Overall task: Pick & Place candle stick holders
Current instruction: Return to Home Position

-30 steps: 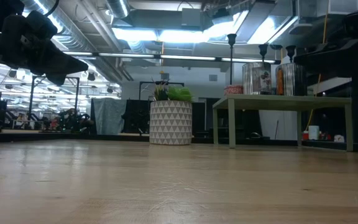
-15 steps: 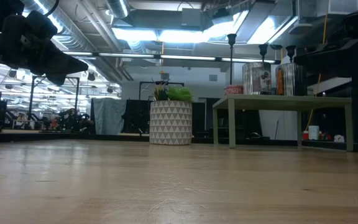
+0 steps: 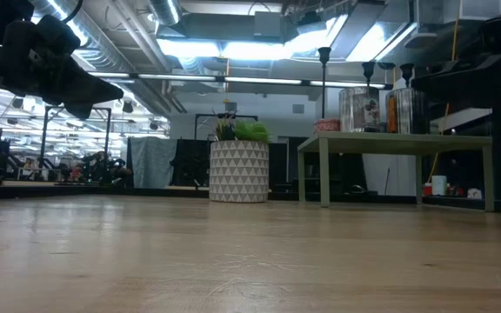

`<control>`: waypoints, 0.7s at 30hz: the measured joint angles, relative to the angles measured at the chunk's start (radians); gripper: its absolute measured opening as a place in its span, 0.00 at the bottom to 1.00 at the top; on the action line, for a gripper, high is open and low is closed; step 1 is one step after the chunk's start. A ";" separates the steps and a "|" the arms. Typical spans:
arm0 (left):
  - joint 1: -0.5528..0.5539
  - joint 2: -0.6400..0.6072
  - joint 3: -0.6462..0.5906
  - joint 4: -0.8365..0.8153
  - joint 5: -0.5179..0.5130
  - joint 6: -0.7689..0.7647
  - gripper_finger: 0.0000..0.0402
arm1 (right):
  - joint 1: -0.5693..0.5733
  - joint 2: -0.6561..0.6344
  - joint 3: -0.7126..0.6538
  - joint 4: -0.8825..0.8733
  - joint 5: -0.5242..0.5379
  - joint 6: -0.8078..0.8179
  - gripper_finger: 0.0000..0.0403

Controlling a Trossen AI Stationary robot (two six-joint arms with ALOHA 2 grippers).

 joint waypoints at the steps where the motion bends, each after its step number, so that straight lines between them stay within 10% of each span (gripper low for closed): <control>1: 0.000 0.000 0.000 0.000 0.000 0.000 0.03 | 0.000 0.000 0.000 0.000 0.000 0.000 0.44; 21: 0.000 0.000 0.000 0.000 0.000 0.000 0.02 | 0.000 0.000 0.000 0.000 0.001 0.000 0.44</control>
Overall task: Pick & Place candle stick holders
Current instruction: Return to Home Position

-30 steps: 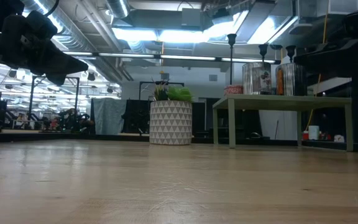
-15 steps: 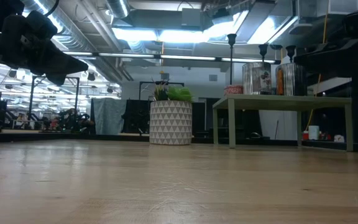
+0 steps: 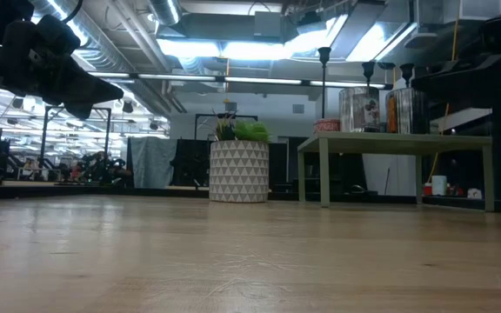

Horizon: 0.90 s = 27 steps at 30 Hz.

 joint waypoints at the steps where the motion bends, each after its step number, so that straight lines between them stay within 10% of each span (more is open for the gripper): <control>1: 0.000 0.000 0.000 0.000 0.000 0.000 0.02 | 0.000 0.000 0.000 0.000 0.000 0.000 0.44; 27: 0.000 0.000 0.000 0.000 0.000 0.000 0.03 | 0.000 0.000 0.000 0.000 0.001 0.000 0.44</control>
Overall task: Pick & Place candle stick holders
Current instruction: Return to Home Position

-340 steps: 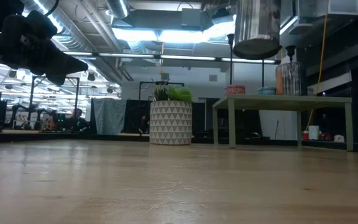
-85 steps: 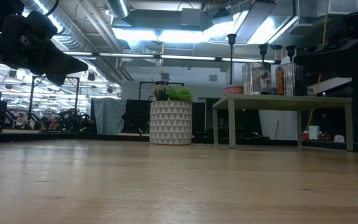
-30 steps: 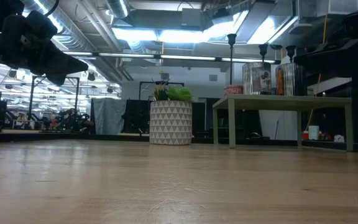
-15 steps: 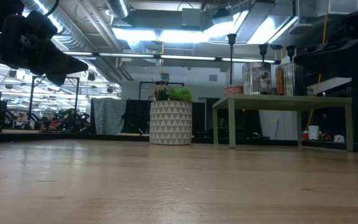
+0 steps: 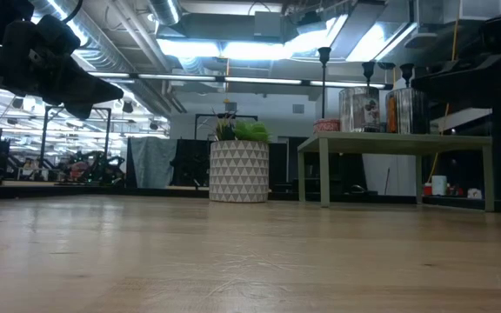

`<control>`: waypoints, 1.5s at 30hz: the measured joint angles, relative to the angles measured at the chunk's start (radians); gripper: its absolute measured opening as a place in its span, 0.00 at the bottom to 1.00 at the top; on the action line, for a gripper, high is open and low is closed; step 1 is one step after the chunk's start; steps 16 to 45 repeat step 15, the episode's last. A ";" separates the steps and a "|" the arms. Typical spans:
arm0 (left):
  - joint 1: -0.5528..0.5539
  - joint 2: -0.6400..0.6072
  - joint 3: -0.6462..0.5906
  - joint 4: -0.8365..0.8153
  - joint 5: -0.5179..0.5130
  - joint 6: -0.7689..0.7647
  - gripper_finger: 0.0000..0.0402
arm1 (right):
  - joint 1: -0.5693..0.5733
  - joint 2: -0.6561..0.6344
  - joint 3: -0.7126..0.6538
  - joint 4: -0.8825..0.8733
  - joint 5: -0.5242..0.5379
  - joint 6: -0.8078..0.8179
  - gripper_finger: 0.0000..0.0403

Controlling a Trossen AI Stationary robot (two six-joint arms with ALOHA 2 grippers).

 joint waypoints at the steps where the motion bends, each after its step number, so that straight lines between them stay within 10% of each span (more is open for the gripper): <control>1: 0.000 0.000 0.000 0.000 0.000 0.000 0.02 | 0.000 0.000 0.000 0.000 0.000 0.000 0.44; 45: 0.000 0.000 0.000 0.000 0.000 0.000 0.03 | 0.000 0.000 0.000 0.000 0.000 0.000 0.44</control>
